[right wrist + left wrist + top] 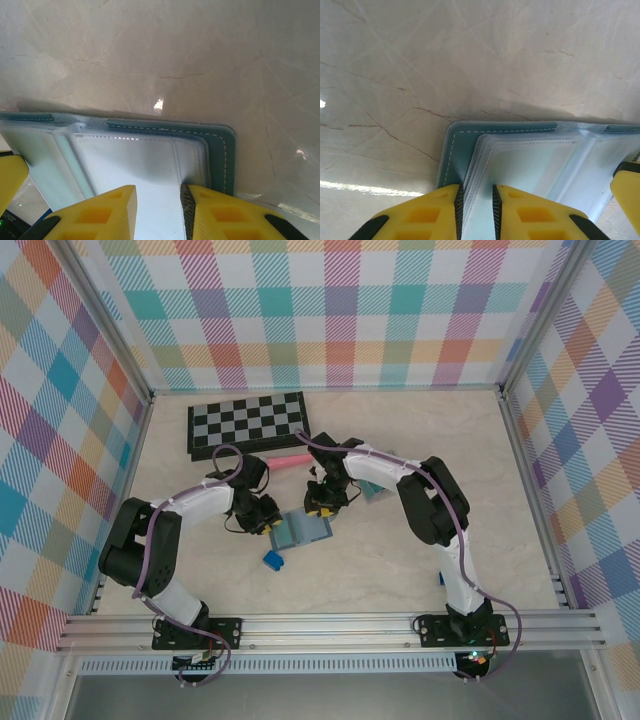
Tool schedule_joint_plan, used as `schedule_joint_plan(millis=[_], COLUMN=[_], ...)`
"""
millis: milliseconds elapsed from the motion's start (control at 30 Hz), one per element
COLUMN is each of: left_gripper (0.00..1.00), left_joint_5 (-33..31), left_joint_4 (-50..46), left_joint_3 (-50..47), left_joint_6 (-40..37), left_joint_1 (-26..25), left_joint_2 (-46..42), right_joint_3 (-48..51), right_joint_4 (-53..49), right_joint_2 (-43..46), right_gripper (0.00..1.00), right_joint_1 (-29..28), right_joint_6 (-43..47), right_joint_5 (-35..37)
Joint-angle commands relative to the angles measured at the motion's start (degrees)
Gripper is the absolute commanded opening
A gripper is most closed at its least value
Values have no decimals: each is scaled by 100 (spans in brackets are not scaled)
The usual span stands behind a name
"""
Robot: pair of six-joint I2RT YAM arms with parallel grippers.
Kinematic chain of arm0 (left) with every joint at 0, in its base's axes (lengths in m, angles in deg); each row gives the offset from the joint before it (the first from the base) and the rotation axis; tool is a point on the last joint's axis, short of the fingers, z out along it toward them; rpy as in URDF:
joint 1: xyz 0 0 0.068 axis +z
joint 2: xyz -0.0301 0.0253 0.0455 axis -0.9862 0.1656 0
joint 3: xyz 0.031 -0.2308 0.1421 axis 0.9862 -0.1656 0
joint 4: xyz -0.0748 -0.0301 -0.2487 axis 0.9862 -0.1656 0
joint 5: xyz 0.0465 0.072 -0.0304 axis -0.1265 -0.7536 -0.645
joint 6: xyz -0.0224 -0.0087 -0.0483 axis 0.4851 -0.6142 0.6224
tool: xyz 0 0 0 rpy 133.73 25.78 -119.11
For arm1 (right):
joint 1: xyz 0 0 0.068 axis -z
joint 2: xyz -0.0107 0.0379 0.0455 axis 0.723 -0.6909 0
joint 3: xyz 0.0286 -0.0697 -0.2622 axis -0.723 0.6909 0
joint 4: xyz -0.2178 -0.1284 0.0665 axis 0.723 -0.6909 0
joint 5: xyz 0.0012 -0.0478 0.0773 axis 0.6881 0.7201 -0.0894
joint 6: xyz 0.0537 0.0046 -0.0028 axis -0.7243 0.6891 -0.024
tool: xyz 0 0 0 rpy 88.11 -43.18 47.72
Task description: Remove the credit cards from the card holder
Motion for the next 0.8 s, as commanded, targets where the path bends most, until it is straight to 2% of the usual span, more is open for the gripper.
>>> schedule_joint_plan(millis=[0, 300, 433, 500, 767], left_gripper=[23, 25, 32, 33, 30], left_joint_5=[112, 307, -273, -318, -39], left_joint_4=[-80, -166, -747, -806, -556], left_joint_3=[153, 286, 472, 477, 485], left_joint_6=[-134, -362, -545, -592, -529], left_joint_1=[-55, -46, -39, -33, -28], left_joint_2=[22, 41, 39, 33, 203], right_joint_3=[-126, -110, -95, -90, -99], right_joint_4=[-170, -152, -152, -152, -126], right_joint_2=[-143, -142, -143, -142, -136], right_gripper=[32, 31, 31, 31, 31], right_joint_1=[-30, -29, -32, -29, -29], right_joint_6=[86, 72, 71, 61, 38], right_joint_5=[-11, -2, 14, 15, -11])
